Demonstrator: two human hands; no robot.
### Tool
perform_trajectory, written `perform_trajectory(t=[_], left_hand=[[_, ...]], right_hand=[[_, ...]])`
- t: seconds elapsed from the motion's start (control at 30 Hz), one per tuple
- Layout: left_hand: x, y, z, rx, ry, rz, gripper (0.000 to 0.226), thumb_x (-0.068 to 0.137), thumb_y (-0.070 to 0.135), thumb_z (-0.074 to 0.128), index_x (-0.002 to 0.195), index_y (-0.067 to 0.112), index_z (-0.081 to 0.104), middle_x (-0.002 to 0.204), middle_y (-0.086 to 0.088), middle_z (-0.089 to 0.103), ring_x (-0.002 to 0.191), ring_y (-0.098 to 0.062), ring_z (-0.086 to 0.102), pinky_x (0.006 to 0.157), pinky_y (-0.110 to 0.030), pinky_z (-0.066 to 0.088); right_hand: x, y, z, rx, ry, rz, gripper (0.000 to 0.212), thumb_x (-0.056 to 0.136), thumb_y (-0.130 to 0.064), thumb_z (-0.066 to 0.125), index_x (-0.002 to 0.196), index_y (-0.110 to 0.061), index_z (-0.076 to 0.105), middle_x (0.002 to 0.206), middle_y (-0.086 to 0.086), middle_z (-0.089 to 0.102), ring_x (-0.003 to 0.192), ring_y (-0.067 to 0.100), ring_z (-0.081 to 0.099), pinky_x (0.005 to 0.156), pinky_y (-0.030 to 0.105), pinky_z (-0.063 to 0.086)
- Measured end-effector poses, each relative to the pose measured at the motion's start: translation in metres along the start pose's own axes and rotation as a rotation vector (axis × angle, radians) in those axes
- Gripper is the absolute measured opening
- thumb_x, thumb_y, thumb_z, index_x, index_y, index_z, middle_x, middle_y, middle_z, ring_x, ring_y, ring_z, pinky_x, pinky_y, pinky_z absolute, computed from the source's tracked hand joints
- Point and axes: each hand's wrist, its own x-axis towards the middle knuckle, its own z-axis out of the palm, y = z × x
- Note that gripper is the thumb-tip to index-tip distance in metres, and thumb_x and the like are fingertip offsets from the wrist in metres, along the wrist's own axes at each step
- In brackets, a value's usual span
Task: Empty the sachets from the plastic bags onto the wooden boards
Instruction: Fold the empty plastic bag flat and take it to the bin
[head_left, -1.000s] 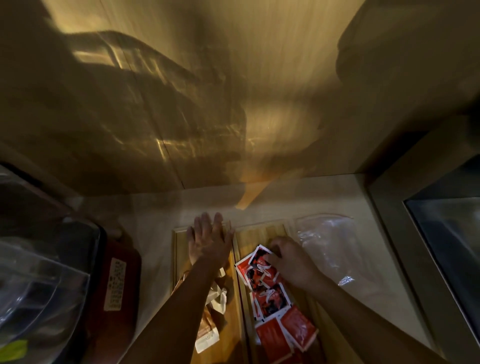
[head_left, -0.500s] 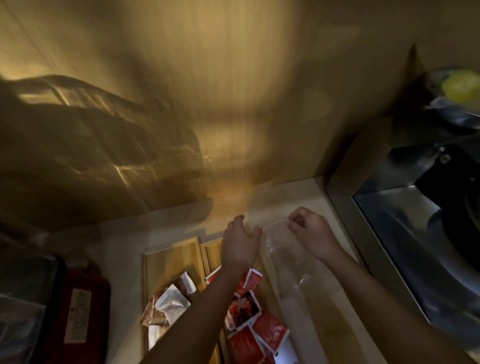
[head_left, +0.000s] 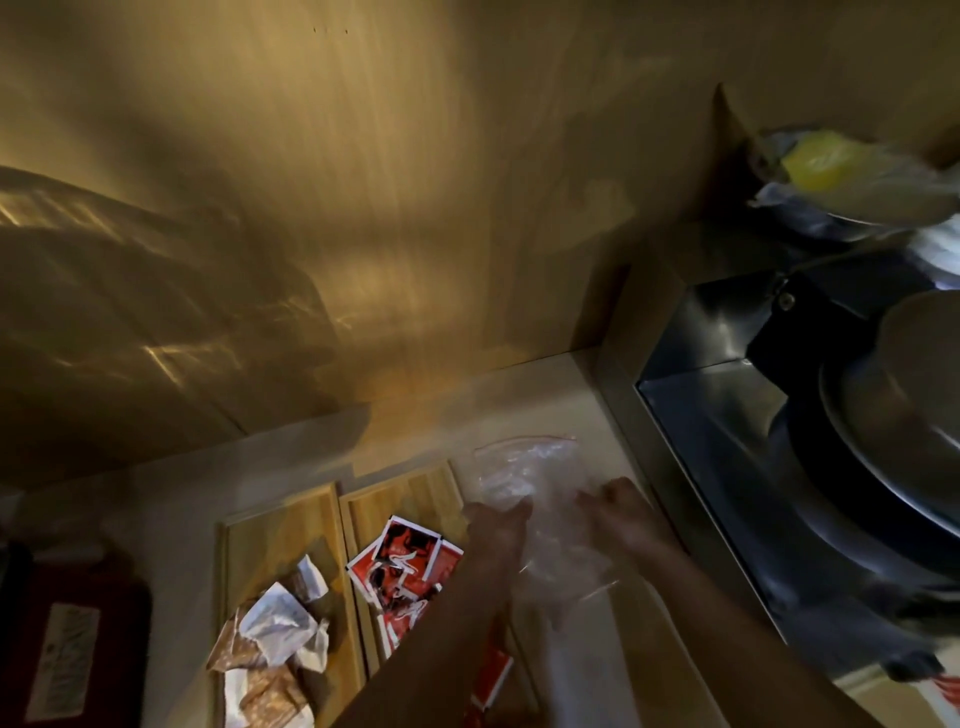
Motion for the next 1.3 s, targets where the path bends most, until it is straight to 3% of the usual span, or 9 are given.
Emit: perform_trajectory(t=[0.1, 0.2, 0.3, 0.53, 0.67, 0.83, 0.93, 1.03, 1.3], left_hand=[[-0.003, 0.001, 0.001, -0.171, -0.049, -0.096, 0.062, 0.079, 0.01, 0.071, 0.124, -0.018, 0.04, 0.124, -0.035, 0.054, 0.111, -0.041, 0.057, 0.097, -0.049, 0.047], [-0.013, -0.001, -0.003, -0.224, -0.144, -0.118, 0.027, 0.082, 0.014, 0.069, 0.096, -0.008, 0.063, 0.09, -0.026, 0.065, 0.073, -0.032, 0.064, 0.066, -0.037, 0.051], [-0.018, -0.005, -0.009, -0.321, -0.282, -0.176, 0.026, 0.088, 0.019, 0.06, 0.07, 0.001, 0.06, 0.053, -0.011, 0.062, 0.04, -0.019, 0.058, 0.04, -0.022, 0.047], [-0.031, 0.007, -0.028, -0.282, -0.351, -0.141, 0.024, 0.084, 0.032, 0.059, 0.074, 0.011, 0.064, 0.066, -0.007, 0.058, 0.052, -0.016, 0.055, 0.053, -0.022, 0.047], [-0.042, 0.021, -0.041, -0.17, -0.37, -0.012, 0.042, 0.083, 0.039, 0.061, 0.117, 0.013, 0.061, 0.119, -0.017, 0.064, 0.11, -0.037, 0.061, 0.099, -0.052, 0.044], [-0.051, 0.029, -0.066, -0.193, -0.235, 0.207, 0.014, 0.074, -0.003, 0.069, 0.067, 0.008, 0.067, 0.082, -0.019, 0.068, 0.062, -0.022, 0.066, 0.054, -0.027, 0.054], [-0.058, 0.037, -0.084, -0.222, -0.159, 0.296, 0.016, 0.07, -0.005, 0.073, 0.076, 0.006, 0.063, 0.08, -0.017, 0.068, 0.058, -0.023, 0.063, 0.045, -0.026, 0.052], [-0.066, 0.044, -0.1, -0.252, -0.087, 0.371, 0.019, 0.07, 0.0, 0.076, 0.072, 0.012, 0.061, 0.068, -0.007, 0.064, 0.056, -0.022, 0.058, 0.052, -0.03, 0.05], [-0.095, 0.049, -0.135, -0.303, -0.225, 0.38, 0.028, 0.071, 0.0, 0.074, 0.097, 0.007, 0.065, 0.092, -0.021, 0.072, 0.073, -0.03, 0.069, 0.075, -0.045, 0.056]], right_hand=[[0.0, 0.007, -0.001, 0.149, 0.004, 0.008, 0.041, 0.081, -0.034, 0.065, 0.097, 0.003, 0.057, 0.095, 0.024, 0.066, 0.087, 0.036, 0.065, 0.069, 0.039, 0.052], [0.002, 0.012, -0.004, 0.184, -0.05, 0.013, 0.028, 0.08, -0.029, 0.067, 0.068, -0.004, 0.064, 0.049, 0.005, 0.065, 0.047, 0.016, 0.064, 0.042, 0.017, 0.041], [0.004, 0.012, -0.007, 0.266, -0.115, 0.019, 0.02, 0.075, -0.015, 0.07, 0.058, -0.008, 0.062, 0.042, 0.003, 0.055, 0.036, 0.014, 0.053, 0.039, 0.019, 0.036], [-0.006, -0.006, -0.01, 0.464, -0.171, -0.017, 0.024, 0.078, -0.006, 0.065, 0.056, -0.011, 0.057, 0.048, 0.006, 0.058, 0.045, 0.021, 0.056, 0.044, 0.024, 0.045], [-0.014, -0.026, -0.006, 0.478, -0.146, -0.156, 0.013, 0.086, -0.011, 0.059, 0.073, -0.007, 0.055, 0.054, 0.003, 0.058, 0.048, 0.016, 0.055, 0.045, 0.02, 0.041], [-0.033, -0.054, -0.001, 0.453, -0.153, -0.316, 0.013, 0.089, -0.016, 0.055, 0.09, -0.004, 0.056, 0.085, 0.015, 0.062, 0.074, 0.026, 0.062, 0.067, 0.037, 0.05], [-0.045, -0.068, 0.001, 0.461, -0.178, -0.398, 0.019, 0.086, -0.016, 0.06, 0.085, 0.001, 0.053, 0.075, 0.013, 0.065, 0.066, 0.023, 0.063, 0.06, 0.029, 0.05], [-0.056, -0.078, 0.005, 0.529, -0.199, -0.458, 0.014, 0.082, -0.012, 0.065, 0.076, -0.004, 0.055, 0.051, -0.004, 0.064, 0.044, 0.008, 0.06, 0.04, 0.012, 0.043], [-0.082, -0.101, 0.024, 0.537, -0.457, -0.535, 0.039, 0.065, -0.003, 0.075, 0.1, -0.011, 0.061, 0.088, 0.01, 0.075, 0.077, 0.026, 0.072, 0.055, 0.029, 0.057]])
